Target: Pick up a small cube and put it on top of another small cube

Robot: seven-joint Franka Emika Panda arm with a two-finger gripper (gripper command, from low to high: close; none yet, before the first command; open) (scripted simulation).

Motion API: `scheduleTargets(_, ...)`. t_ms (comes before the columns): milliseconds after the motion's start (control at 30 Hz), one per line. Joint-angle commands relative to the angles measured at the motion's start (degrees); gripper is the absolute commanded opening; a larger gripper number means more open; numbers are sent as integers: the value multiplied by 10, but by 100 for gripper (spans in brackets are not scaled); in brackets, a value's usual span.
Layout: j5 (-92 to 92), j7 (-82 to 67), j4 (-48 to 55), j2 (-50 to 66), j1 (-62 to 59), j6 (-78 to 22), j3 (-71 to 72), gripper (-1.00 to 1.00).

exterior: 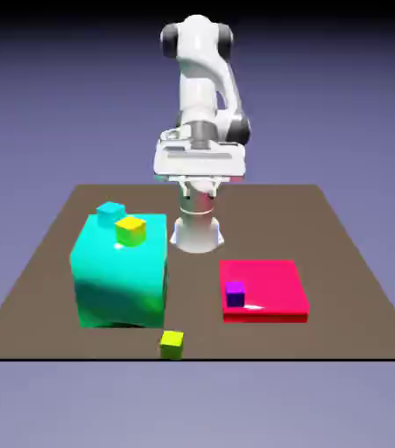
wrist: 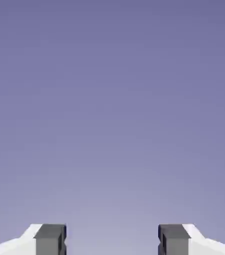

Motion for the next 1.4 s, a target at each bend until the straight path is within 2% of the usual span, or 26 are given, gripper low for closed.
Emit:
scheduleTargets(0,-11,-15,13,21,8,-13,-7,0)
scheduleTargets(900,-313,-429,365,581,230,-368,-199,0)
scheduleTargets(967,-319,-437,371,592,234,-375,-202,0)
scheduleTargets(1100,-334,-417,382,675,208,-296,-210,0)
scheduleTargets(1133,-334,-417,382,675,208,-296,-210,-100)
scheduleTargets(1367,-309,-423,373,556,219,-424,-202,-100)
